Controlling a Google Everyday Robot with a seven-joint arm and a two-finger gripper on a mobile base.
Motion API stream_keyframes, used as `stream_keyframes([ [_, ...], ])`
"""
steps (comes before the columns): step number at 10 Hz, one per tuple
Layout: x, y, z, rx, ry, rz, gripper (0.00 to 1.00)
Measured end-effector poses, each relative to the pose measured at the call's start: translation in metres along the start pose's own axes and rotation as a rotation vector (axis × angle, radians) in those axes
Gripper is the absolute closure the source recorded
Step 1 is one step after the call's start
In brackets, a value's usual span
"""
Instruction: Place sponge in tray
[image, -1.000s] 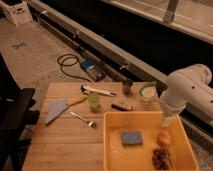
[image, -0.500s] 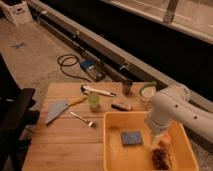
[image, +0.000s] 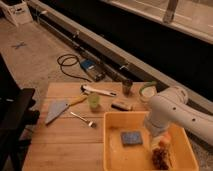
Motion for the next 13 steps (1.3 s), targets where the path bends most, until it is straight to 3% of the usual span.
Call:
stream_keyframes([
  [2, -0.020, -0.007, 0.025, -0.012, 0.014, -0.003, 0.35],
  [5, -0.041, -0.019, 0.051, -0.032, 0.002, -0.017, 0.35],
  [10, -0.038, -0.033, 0.074, -0.083, -0.019, -0.019, 0.35],
  [13, -0.033, -0.043, 0.086, -0.071, -0.062, -0.028, 0.35],
])
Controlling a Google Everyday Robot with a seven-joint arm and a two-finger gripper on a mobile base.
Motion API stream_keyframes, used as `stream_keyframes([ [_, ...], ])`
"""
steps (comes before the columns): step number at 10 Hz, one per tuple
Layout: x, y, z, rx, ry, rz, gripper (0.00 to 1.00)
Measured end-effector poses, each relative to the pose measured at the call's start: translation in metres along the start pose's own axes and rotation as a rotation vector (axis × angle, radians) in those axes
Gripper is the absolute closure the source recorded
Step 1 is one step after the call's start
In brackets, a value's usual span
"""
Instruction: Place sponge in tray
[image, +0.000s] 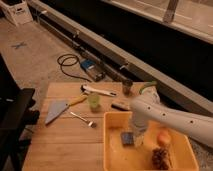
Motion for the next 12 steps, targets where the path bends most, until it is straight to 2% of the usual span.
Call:
stream_keyframes([
  [2, 0.001, -0.004, 0.011, 0.001, -0.028, -0.010, 0.35],
  [5, 0.004, -0.004, 0.039, -0.029, -0.077, -0.009, 0.35],
  [6, 0.005, -0.003, 0.041, -0.029, -0.094, 0.002, 0.40],
  [8, 0.005, -0.003, 0.039, -0.030, -0.088, -0.005, 0.57],
  [10, 0.006, -0.001, 0.038, -0.033, -0.087, -0.004, 0.80],
  [11, 0.007, 0.001, 0.036, -0.025, -0.082, -0.003, 0.88],
  [12, 0.008, 0.002, 0.026, 0.008, -0.068, 0.009, 0.97],
])
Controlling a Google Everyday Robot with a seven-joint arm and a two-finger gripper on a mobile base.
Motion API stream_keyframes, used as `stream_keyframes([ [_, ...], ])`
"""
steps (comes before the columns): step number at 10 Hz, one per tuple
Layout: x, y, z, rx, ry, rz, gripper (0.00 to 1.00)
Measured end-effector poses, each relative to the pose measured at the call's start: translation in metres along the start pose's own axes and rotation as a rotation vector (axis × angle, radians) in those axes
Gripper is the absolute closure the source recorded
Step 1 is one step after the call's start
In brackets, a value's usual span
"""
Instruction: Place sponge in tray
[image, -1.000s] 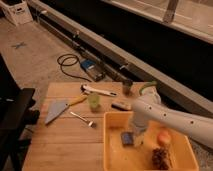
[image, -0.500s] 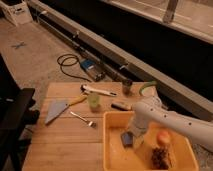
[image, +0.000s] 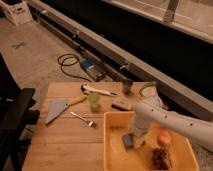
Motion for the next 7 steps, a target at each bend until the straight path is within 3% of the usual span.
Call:
stream_keyframes([
  [7, 0.020, 0.019, -0.119, 0.260, 0.106, 0.095, 1.00],
])
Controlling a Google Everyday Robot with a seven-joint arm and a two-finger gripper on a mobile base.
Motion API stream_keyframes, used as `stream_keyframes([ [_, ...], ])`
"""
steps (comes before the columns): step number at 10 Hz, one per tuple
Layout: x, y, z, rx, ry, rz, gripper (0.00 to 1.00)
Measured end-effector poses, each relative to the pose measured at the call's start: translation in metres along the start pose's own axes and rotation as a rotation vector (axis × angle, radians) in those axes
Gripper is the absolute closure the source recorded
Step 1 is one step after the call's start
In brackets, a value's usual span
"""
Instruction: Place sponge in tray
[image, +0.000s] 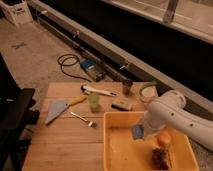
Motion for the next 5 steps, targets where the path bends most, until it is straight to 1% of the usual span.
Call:
stream_keyframes([
  [1, 0.008, 0.001, -0.010, 0.020, 0.009, 0.015, 1.00],
  [2, 0.014, 0.001, -0.015, 0.026, 0.014, 0.024, 1.00],
  [3, 0.021, 0.002, -0.016, 0.017, 0.020, 0.032, 1.00],
  [4, 0.023, 0.003, -0.012, 0.005, 0.019, 0.035, 1.00],
  [5, 0.021, 0.005, -0.002, -0.015, 0.018, 0.041, 1.00],
])
